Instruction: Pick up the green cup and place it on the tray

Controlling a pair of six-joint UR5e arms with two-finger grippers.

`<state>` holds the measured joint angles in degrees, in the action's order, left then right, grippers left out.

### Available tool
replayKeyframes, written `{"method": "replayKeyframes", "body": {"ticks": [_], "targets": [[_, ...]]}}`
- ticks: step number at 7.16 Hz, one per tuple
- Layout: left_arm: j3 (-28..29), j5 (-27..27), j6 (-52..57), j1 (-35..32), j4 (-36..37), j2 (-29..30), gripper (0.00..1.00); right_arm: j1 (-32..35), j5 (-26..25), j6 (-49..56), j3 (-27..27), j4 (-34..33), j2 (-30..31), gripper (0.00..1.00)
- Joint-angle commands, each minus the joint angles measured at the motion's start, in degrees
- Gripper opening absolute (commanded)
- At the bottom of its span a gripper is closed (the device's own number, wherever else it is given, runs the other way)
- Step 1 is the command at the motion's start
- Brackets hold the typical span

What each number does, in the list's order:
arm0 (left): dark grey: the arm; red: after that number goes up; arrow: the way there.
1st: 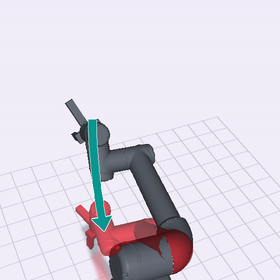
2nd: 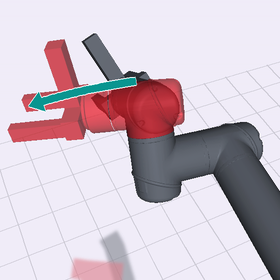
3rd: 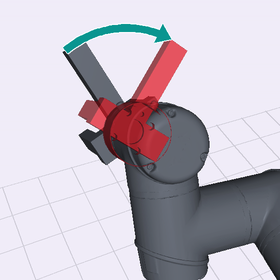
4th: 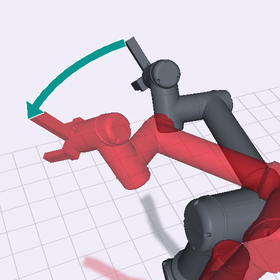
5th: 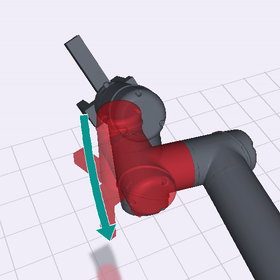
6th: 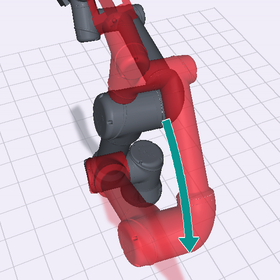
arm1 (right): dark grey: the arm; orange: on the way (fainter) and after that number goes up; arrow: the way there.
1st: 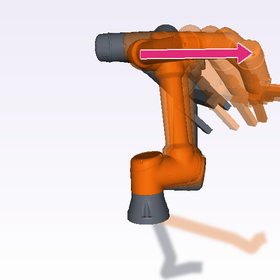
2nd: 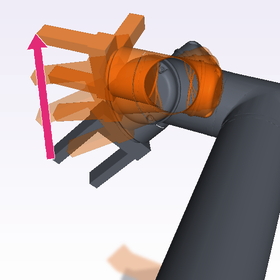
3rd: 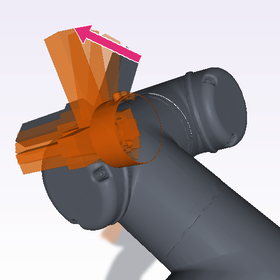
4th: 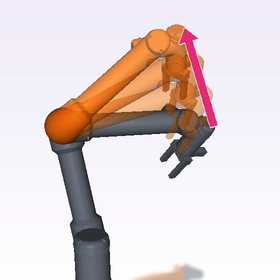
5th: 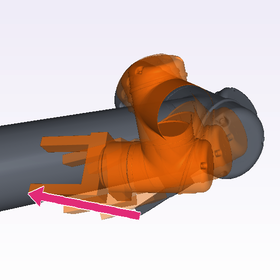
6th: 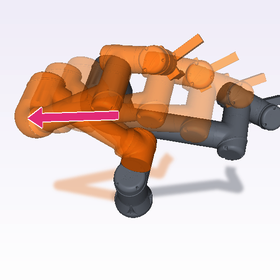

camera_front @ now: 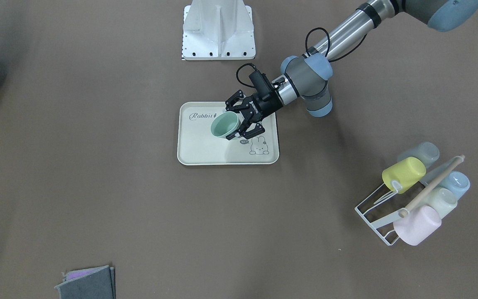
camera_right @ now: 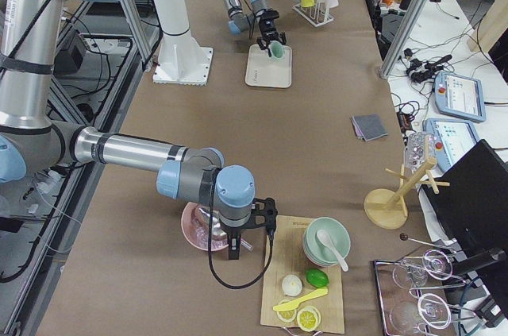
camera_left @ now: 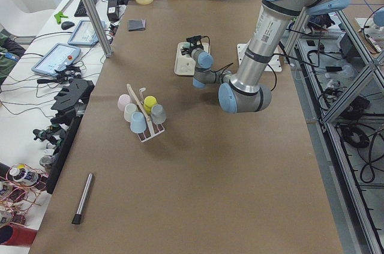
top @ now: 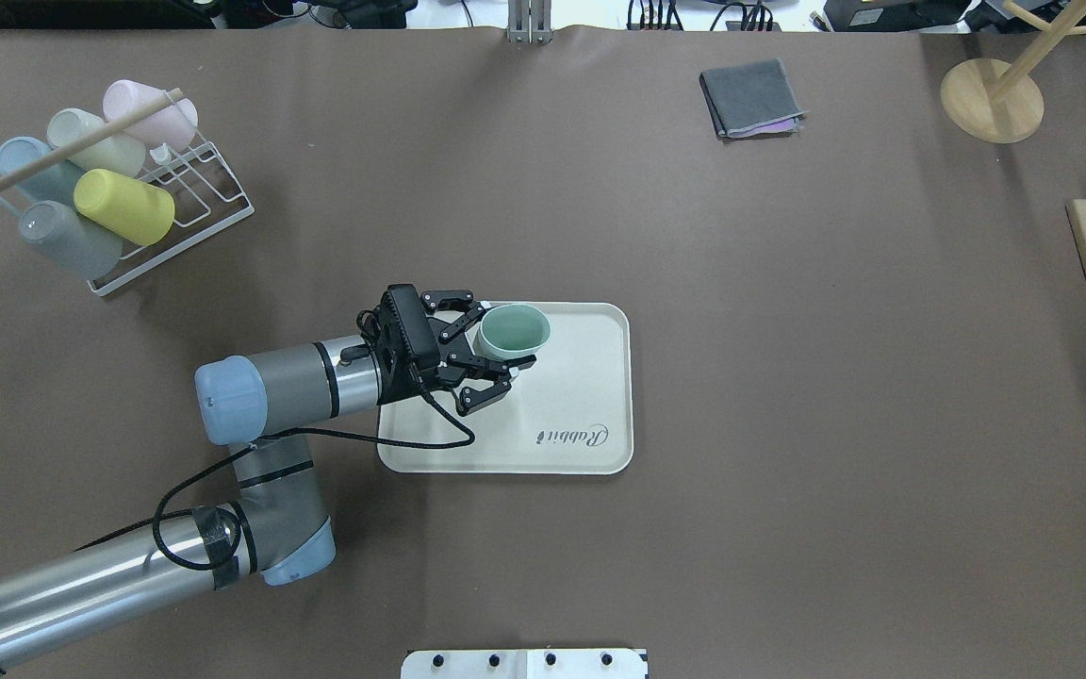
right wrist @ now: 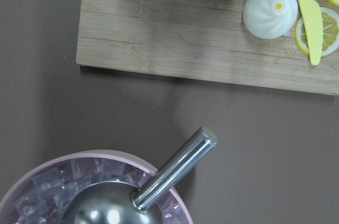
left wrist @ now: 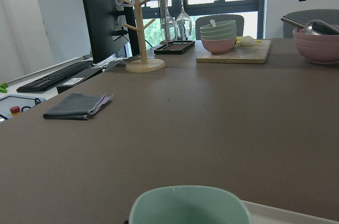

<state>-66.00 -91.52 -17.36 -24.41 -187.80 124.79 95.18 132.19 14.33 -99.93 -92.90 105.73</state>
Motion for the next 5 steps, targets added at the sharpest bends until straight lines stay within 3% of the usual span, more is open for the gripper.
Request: {"method": "replayKeyframes", "body": {"ticks": [1, 3, 5], "targets": [[0.7, -0.1, -0.7, 0.7, 0.0, 0.1, 0.19, 0.0, 0.0, 0.0, 0.0, 0.0, 0.0, 1.00], [0.7, -0.8, -2.1, 0.9, 0.0, 0.2, 0.19, 0.0, 0.0, 0.0, 0.0, 0.0, 0.0, 1.00], [0.6, -0.7, -1.2, 1.0, -0.1, -0.1, 0.49, 0.0, 0.0, 0.0, 0.1, 0.0, 0.0, 1.00]]}}
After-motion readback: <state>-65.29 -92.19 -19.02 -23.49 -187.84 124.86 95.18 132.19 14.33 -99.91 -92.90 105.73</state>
